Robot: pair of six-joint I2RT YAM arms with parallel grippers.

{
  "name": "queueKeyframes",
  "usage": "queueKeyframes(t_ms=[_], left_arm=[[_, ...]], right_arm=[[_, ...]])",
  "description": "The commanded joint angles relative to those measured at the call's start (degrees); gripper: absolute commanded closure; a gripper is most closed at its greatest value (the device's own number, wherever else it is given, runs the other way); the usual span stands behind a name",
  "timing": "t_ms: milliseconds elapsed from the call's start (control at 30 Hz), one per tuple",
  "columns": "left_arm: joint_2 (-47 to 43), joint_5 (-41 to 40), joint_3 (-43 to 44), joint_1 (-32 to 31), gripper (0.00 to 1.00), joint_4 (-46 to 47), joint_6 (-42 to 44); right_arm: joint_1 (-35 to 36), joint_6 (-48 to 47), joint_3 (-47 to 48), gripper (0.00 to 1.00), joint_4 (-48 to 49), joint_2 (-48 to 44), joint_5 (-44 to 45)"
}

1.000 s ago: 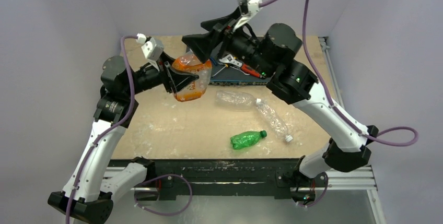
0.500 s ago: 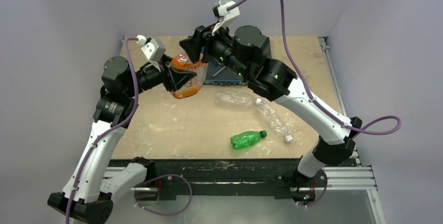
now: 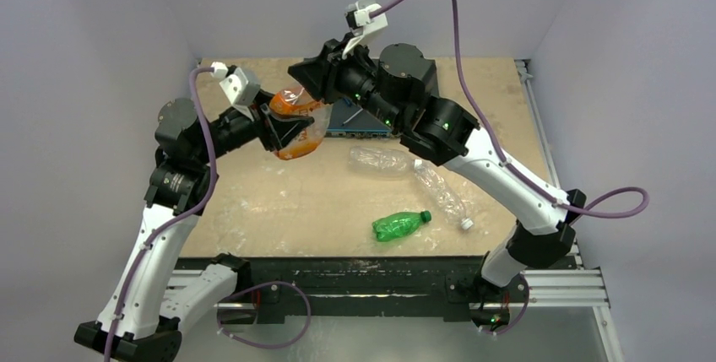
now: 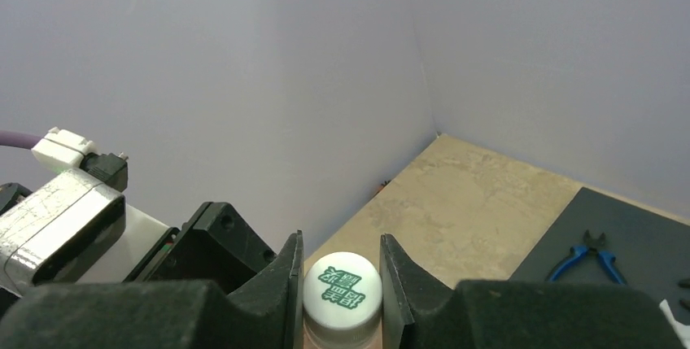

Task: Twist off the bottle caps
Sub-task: Unscrew the bottle cap from the plastic bottle.

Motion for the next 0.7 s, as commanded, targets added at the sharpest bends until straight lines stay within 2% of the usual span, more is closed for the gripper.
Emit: queueKeyframes(t_ms=[0, 33, 167, 267, 400, 533, 667], left_arm=[[-1.1, 0.51, -0.04, 0.32, 1.0, 3.52, 1.76], [-1.18, 0.61, -0.13, 0.32, 1.0, 3.45, 1.92], [-0.95, 1.54, -0.2, 0.32, 1.0, 2.88, 1.65], [-0.57, 4.66, -0.06, 0.32, 1.0, 3.01, 0.13], [0.54, 13.73, 0.08, 0.32, 1.0, 5.48, -5.6], [2.42, 24.06, -1.3, 0.32, 1.0, 15.17, -17.47], [3.11, 27.19, -1.59, 0.32, 1.0, 18.46, -22.25]], right_arm=[[-0.42, 0.13, -1.64, 0.95, 3.5, -3.16, 0.78], [-0.42, -0.03, -1.91, 1.0, 3.81, -3.59, 0.7], [-0.49, -2.37, -4.79, 1.0, 6.89, -6.62, -2.85], [-1.56, -4.1, -7.37, 1.0, 9.17, -9.28, -10.33], [-4.4, -4.88, -13.6, 1.0, 15.31, -14.32, -27.94], [-8.18, -2.16, -17.6, 1.0, 22.9, -16.92, -49.14], [-8.42, 0.68, -17.25, 1.0, 25.91, -16.04, -60.78]])
